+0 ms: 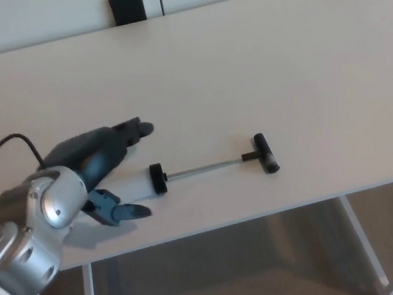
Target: The robot walks towards a desk on which an air pump is kept in the middle. It lifts it up and holds it with its left hand and uses its right hand to compress it by pushing its handle inwards.
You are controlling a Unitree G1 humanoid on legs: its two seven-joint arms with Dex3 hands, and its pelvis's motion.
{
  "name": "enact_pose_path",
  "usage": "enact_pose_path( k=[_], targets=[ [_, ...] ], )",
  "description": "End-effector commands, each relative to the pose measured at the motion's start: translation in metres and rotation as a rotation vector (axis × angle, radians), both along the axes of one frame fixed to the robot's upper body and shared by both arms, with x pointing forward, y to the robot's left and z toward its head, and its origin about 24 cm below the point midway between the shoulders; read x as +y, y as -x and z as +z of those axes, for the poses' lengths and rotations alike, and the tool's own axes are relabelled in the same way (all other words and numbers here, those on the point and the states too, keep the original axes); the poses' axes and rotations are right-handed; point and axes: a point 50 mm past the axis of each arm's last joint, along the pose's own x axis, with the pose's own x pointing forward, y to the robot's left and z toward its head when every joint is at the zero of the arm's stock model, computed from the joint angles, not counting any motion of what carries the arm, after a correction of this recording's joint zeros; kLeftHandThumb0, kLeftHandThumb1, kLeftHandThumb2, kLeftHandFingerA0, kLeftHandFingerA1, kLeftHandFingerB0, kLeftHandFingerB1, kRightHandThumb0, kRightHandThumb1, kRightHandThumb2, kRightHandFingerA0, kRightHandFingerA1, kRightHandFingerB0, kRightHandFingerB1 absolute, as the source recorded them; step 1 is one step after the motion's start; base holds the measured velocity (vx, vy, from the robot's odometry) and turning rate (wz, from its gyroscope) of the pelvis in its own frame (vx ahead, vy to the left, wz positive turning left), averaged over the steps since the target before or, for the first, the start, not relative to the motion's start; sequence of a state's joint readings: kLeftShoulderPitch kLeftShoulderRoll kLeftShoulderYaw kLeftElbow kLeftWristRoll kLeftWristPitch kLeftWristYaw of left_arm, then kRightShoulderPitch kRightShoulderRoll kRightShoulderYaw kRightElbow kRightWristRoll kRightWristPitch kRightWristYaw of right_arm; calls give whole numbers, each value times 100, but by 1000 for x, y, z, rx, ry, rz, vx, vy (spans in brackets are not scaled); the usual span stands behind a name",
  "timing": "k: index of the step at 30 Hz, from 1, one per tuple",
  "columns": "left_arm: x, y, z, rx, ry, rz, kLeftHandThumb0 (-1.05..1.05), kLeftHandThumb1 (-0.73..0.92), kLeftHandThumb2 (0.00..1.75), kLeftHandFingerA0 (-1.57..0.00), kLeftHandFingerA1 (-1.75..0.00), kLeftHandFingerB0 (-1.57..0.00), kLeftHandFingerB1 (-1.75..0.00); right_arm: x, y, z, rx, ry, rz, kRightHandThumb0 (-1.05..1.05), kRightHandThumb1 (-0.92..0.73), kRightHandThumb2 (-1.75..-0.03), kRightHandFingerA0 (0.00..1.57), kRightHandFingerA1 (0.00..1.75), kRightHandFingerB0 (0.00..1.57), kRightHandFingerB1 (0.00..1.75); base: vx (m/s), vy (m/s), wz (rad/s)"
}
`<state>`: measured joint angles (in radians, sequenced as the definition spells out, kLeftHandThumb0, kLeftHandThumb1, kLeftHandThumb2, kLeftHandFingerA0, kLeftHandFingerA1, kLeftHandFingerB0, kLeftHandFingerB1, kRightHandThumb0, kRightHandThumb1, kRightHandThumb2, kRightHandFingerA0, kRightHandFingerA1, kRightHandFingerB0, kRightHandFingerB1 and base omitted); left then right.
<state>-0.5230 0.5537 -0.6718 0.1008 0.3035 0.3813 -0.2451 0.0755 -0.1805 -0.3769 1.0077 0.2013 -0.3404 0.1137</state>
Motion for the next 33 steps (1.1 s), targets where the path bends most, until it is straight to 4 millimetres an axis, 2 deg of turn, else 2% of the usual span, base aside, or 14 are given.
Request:
enact_pose_path(
  k=[1, 3, 4, 12, 16, 17, 19, 20, 21, 22, 25, 26, 33],
  targets=[
    [32, -14, 20, -213, -560, -102, -55, 47, 58, -10, -23, -11, -22, -5, 1, 5, 9, 27, 10, -33, -69, -60, 68, 48, 59, 45, 0, 0, 0],
    [32, -14, 20, -216, -567, -105, -55, 47, 58, -10, -23, -11, -22, -5, 1, 5, 9, 25, 9, -33, -69, -60, 68, 48, 59, 45, 0, 0, 0],
    [32, -14, 20, -219, -579, -106, -55, 37, 73, -2, -30, -9, -30, -5, 1, 5, 9, 23, 8, -32, -69, -60, 69, 48, 59, 45, 0, 0, 0],
    [33, -12, 14, -202, -579, -95, -62, 39, 69, -7, -35, -5, -29, -5, -2, 7, 9, 35, 24, -33, -71, -60, 72, 48, 59, 44, 0, 0, 0],
    [30, -12, 12, -188, -565, -100, -60, 38, 68, -8, -36, -6, -31, -6, -4, 7, 7, 32, 26, -33, -71, -61, 73, 48, 59, 44, 0, 0, 0],
    [28, -10, 10, -183, -558, -110, -58, 37, 69, -9, -38, -1, -32, -5, -4, 8, 6, 34, 29, -34, -72, -61, 71, 48, 58, 44, 0, 0, 0],
    [26, -9, 9, -179, -554, -118, -58, 37, 69, -9, -38, -1, -32, -5, -5, 8, 5, 35, 31, -34, -72, -61, 71, 48, 58, 44, 0, 0, 0],
    [24, -7, 6, -175, -546, -127, -30, 26, 84, 0, -48, 0, -47, -5, -6, 8, 5, 36, 31, -34, -71, -61, 70, 47, 58, 44, 0, 0, 0],
    [22, -6, 5, -173, -542, -132, -30, 26, 84, 0, -48, 0, -47, -5, -6, 9, 6, 36, 32, -34, -71, -61, 70, 47, 58, 44, 0, 0, 0],
    [20, -5, 3, -170, -539, -139, -58, 38, 70, -9, -38, -1, -33, -6, -7, 9, 5, 31, 26, -34, -71, -61, 69, 47, 58, 44, 0, 0, 0],
    [15, -2, -1, -159, -535, -154, -64, 40, 68, -8, -35, -4, -27, -6, -7, 9, 3, 30, 26, -34, -71, -61, 69, 47, 58, 44, 0, 0, 0],
    [12, -1, -3, -154, -526, -159, -30, 26, 84, 0, -48, 0, -47, -6, -7, 10, 2, 34, 31, -34, -72, -61, 69, 47, 58, 44, 0, 0, 0],
    [4, 1, -11, -131, -507, -168, -30, 28, 85, 0, -48, 0, -47, -8, -9, 12, 1, 35, 28, -33, -72, -60, 68, 46, 57, 43, 0, 0, 0]
  ],
)
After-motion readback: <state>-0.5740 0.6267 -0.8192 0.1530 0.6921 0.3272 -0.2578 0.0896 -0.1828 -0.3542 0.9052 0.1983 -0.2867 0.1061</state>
